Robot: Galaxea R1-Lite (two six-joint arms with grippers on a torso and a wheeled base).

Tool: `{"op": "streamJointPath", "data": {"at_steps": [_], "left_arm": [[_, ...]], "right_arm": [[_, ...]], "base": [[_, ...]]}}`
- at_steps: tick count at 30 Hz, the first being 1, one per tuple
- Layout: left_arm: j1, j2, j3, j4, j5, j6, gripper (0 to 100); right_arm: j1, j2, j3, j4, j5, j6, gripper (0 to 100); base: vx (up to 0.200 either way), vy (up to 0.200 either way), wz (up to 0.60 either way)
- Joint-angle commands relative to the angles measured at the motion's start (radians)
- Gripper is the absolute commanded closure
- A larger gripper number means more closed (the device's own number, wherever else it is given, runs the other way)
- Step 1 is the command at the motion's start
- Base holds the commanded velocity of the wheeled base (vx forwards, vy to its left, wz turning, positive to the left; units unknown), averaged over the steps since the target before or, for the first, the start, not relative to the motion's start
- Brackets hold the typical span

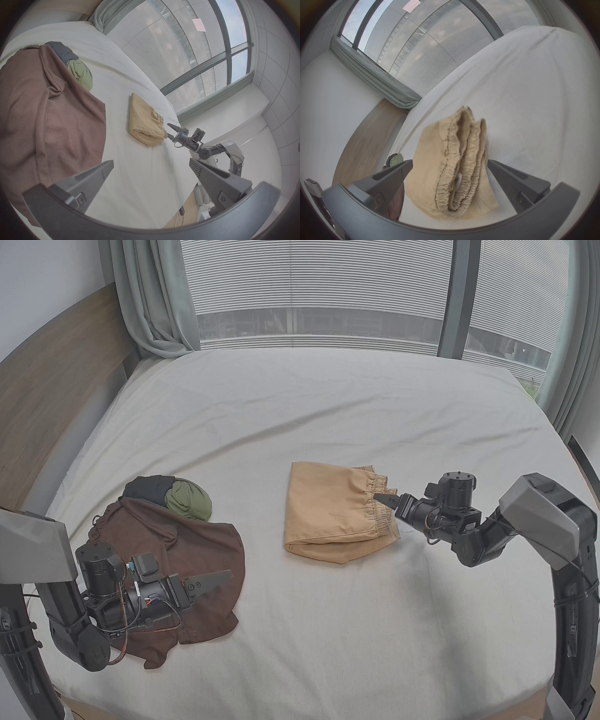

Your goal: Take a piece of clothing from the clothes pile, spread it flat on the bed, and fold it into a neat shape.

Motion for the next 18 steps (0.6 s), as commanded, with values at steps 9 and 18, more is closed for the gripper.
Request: {"op": "streamJointPath", "data": {"at_steps": [9,18], "left_arm": [[0.0,-0.001,-0.003,0.0,0.002,0.001,0],[0.004,0.0,-0.006,0.0,0.002,0.001,0]], "right_arm": [[0.031,-0.197,0.113,0.001,-0.001,-0.012,0],[0.087,-0.075,0.055,0.0,-0.002,-0.017,0]], "base": [[0.0,0.0,0.0],[0.0,0.0,0.0]]}}
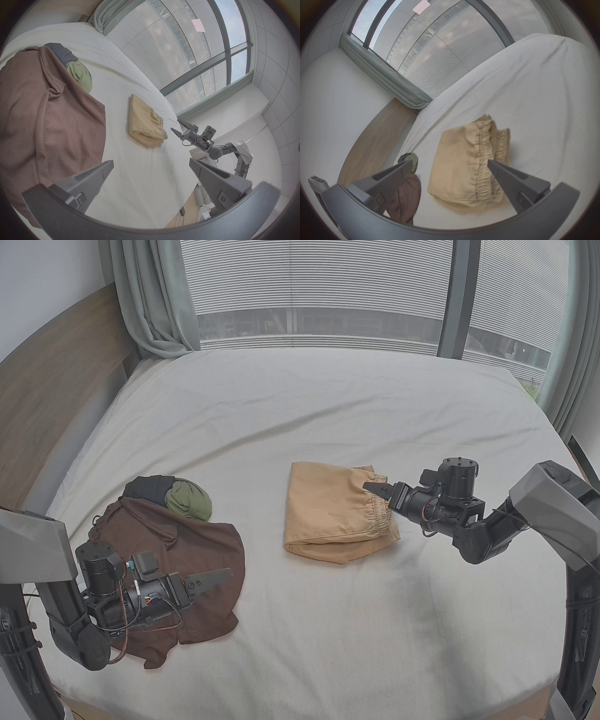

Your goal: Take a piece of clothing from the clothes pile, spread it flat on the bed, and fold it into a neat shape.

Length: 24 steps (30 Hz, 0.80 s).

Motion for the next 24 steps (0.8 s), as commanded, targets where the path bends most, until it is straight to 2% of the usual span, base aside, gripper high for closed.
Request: {"op": "streamJointPath", "data": {"at_steps": [1,8,11,17,21,24], "left_arm": [[0.009,0.0,0.001,0.0,0.0,0.0,0],[0.016,0.003,-0.001,0.0,-0.001,0.0,0],[0.014,0.003,-0.001,0.0,-0.001,0.0,0],[0.014,0.0,-0.001,0.0,-0.003,-0.001,0],[0.006,-0.045,0.002,-0.002,-0.011,-0.004,0],[-0.032,-0.175,0.019,-0.002,-0.029,-0.064,0]], "right_arm": [[0.02,0.073,-0.04,0.001,0.0,-0.001,0],[0.031,0.155,-0.05,0.0,-0.003,-0.037,0],[0.029,0.203,-0.067,-0.004,-0.026,-0.049,0],[0.026,0.217,-0.064,-0.045,-0.035,-0.047,0],[0.023,0.129,-0.049,-0.051,-0.035,-0.04,0],[0.015,-0.038,0.025,-0.053,-0.035,-0.027,0]], "base": [[0.0,0.0,0.0],[0.0,0.0,0.0],[0.0,0.0,0.0],[0.0,0.0,0.0],[0.0,0.0,0.0],[0.0,0.0,0.0]]}}
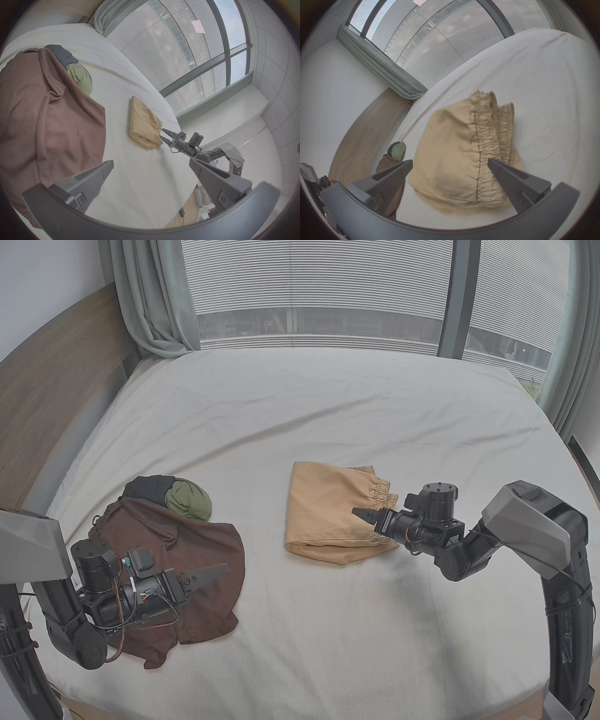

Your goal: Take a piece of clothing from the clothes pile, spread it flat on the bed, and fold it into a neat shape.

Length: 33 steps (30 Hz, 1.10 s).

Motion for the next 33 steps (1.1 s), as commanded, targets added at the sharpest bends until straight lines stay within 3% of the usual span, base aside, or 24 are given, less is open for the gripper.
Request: {"op": "streamJointPath", "data": {"at_steps": [1,5,6,10,14,16,21,25,33], "left_arm": [[-0.065,-0.205,0.019,0.0,-0.025,-0.084,0],[-0.146,-0.426,0.036,0.001,-0.081,-0.222,0],[-0.15,-0.436,0.037,0.001,-0.091,-0.225,0],[-0.187,-0.605,0.106,0.001,-0.183,-0.22,0],[-0.215,-0.719,0.162,0.004,-0.193,-0.207,0],[-0.233,-0.823,0.229,0.004,-0.193,-0.164,0],[-0.216,-0.923,0.269,0.072,-0.172,-0.041,0],[-0.15,-1.087,0.269,0.284,-0.12,0.106,0],[-0.026,-1.415,0.267,0.6,-0.094,0.162,0]], "right_arm": [[-0.013,-0.255,0.109,-0.004,0.002,0.01,0],[-0.068,-0.531,0.271,0.013,0.002,-0.06,0],[-0.074,-0.551,0.284,0.015,0.001,-0.07,0],[-0.18,-0.854,0.577,0.035,0.012,-0.243,0],[-0.235,-1.053,0.783,0.035,0.027,-0.329,0],[-0.298,-1.265,0.95,0.036,0.084,-0.366,0],[-0.355,-1.536,1.145,0.036,0.148,-0.366,0],[-0.361,-1.799,1.283,0.044,0.18,-0.352,0],[-0.304,-2.288,1.283,0.524,0.188,-0.314,0]], "base": [[0.0,0.0,0.0],[0.0,0.0,0.0],[0.0,0.0,0.0],[0.0,0.0,0.0],[0.0,0.0,0.0],[0.0,0.0,0.0],[0.0,0.0,0.0],[0.0,0.0,0.0],[0.0,0.0,0.0]]}}
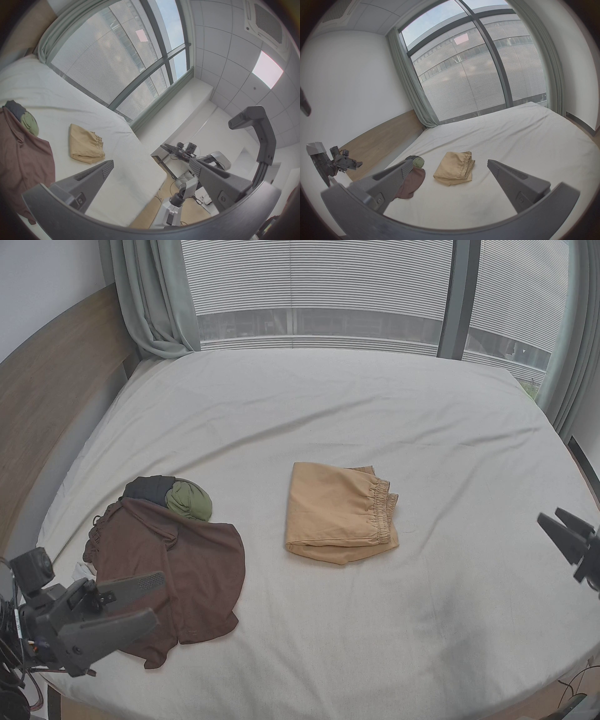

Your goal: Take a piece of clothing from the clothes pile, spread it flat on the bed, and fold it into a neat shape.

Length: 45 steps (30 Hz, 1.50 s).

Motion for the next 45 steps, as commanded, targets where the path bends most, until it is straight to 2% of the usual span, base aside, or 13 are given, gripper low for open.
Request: {"op": "streamJointPath", "data": {"at_steps": [1,7,8,9,10,12,13,16,20,21,24,29,45], "left_arm": [[0.167,-0.617,0.057,0.429,0.036,0.146,0],[0.194,-0.844,0.057,0.655,0.034,0.148,0],[0.194,-0.937,0.057,0.744,0.036,0.149,0],[0.194,-0.937,0.057,0.744,0.036,0.149,0],[0.213,-1.069,0.057,0.862,0.039,0.151,0],[0.239,-1.133,0.057,0.931,0.053,0.16,0],[0.25,-1.138,0.057,0.965,0.111,0.191,0],[0.262,-1.133,0.057,1.052,0.303,0.324,0],[0.334,-1.215,0.052,1.282,0.41,0.476,0],[0.337,-1.219,0.048,1.299,0.427,0.481,0],[0.334,-1.219,0.059,1.239,0.655,0.496,0],[0.334,-1.218,0.059,1.261,0.801,0.567,0],[0.329,-1.218,0.059,1.311,0.755,0.614,0]], "right_arm": [[0.023,-0.906,0.244,0.482,0.063,-0.016,0],[0.039,-0.943,0.244,0.565,0.03,-0.041,0],[0.037,-0.943,0.244,0.6,-0.059,-0.068,0],[0.037,-0.943,0.244,0.6,-0.059,-0.068,0],[0.037,-0.943,0.244,0.7,-0.26,-0.122,0],[0.037,-0.943,0.244,0.709,-0.397,-0.141,0],[0.037,-0.941,0.244,0.701,-0.441,-0.148,0],[0.036,-0.937,0.244,0.7,-0.437,-0.165,0],[0.036,-0.937,0.244,0.695,-0.432,-0.17,0],[0.036,-0.937,0.244,0.695,-0.434,-0.17,0],[0.036,-0.937,0.244,0.695,-0.437,-0.173,0],[0.034,-0.937,0.244,0.695,-0.444,-0.193,0],[0.036,-0.937,0.244,0.697,-0.426,-0.164,0]], "base": [[0.0,0.0,0.0],[0.0,0.0,0.0],[0.0,0.0,0.0],[0.0,0.0,0.0],[0.0,0.0,0.0],[0.0,0.0,0.0],[0.0,0.0,0.0],[0.0,0.0,0.0],[0.0,0.0,0.0],[0.0,0.0,0.0],[0.0,0.0,0.0],[0.0,0.0,0.0],[0.0,0.0,0.0]]}}
